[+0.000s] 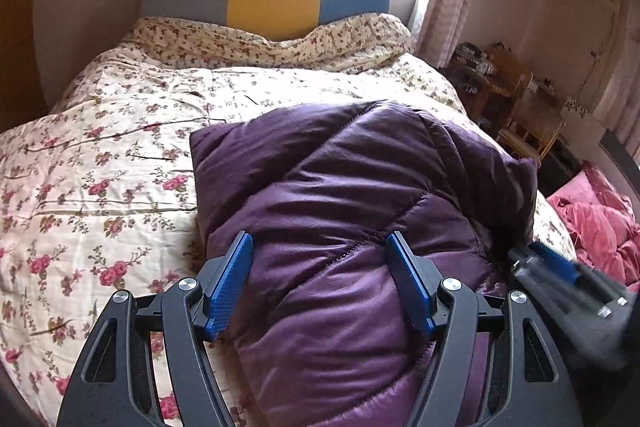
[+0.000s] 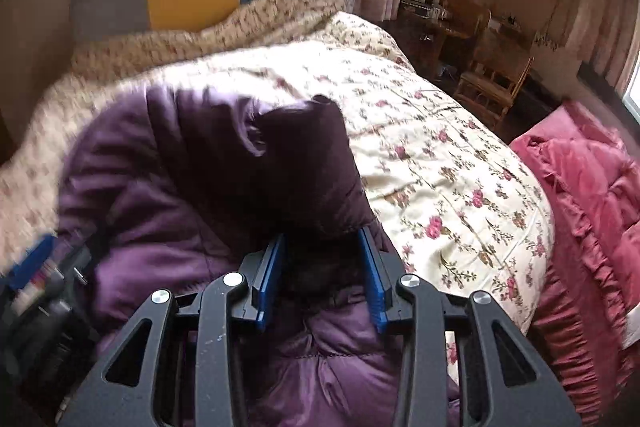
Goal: Fold large clothes
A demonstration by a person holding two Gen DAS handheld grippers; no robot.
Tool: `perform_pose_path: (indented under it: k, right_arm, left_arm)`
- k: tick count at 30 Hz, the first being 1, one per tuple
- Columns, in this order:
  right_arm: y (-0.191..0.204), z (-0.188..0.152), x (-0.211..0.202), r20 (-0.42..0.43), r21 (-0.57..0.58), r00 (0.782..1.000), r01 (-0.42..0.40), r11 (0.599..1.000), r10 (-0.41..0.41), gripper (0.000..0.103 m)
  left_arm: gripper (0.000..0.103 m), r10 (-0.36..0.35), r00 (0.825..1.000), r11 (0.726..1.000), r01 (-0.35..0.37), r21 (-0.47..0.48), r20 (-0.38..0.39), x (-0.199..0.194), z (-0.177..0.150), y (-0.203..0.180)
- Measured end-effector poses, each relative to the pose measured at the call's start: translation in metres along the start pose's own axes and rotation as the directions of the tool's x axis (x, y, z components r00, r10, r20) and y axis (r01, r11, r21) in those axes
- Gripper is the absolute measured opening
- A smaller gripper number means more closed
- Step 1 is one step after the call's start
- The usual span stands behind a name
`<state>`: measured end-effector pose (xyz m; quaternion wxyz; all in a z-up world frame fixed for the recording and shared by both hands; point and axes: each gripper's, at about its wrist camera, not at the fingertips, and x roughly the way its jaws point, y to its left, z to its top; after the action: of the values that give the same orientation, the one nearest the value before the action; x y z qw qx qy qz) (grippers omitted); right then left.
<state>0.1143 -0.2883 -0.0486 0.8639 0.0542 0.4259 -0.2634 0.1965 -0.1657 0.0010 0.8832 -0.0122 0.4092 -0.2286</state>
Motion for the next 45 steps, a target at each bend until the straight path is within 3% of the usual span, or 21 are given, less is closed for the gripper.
perform_pose_path:
  k: [12,22,25,27,32,40,45]
  right_arm:
    - [-0.015,-0.035,0.047,0.002,0.032,0.999,-0.051,0.998,0.051,0.035]
    - [-0.021,-0.032,0.044,0.009,0.016,0.996,-0.093,0.996,0.093,0.037]
    - [-0.024,-0.029,0.038,0.006,0.004,0.996,-0.089,0.996,0.089,0.046]
    - [-0.03,-0.023,0.034,0.001,0.019,0.997,-0.074,0.997,0.074,0.07]
    - [-0.044,-0.019,0.028,-0.004,0.054,0.993,-0.121,0.991,0.121,0.073]
    - [-0.057,-0.022,0.044,-0.061,0.12,0.962,-0.256,0.959,0.265,0.072]
    - [-0.058,-0.024,0.051,-0.074,0.127,0.94,-0.321,0.938,0.332,0.061]
  left_arm:
    - [0.069,0.009,0.999,0.998,-0.007,0.056,-0.04,0.036,-0.017,-0.021]
    - [0.07,0.016,0.999,0.997,-0.014,0.069,-0.041,0.043,-0.021,-0.02]
    - [0.07,0.019,0.999,0.997,-0.016,0.071,-0.037,0.036,-0.018,-0.018]
    - [0.076,0.019,0.999,0.998,-0.017,0.06,-0.031,0.028,-0.016,-0.014]
    - [0.086,0.012,1.0,1.0,-0.013,-0.014,-0.021,0.009,-0.015,0.01]
    - [0.089,-0.092,0.993,0.984,0.08,-0.159,-0.068,0.002,-0.03,0.05]
    - [0.089,-0.211,0.971,0.954,0.18,-0.238,-0.111,0.022,-0.041,0.05]
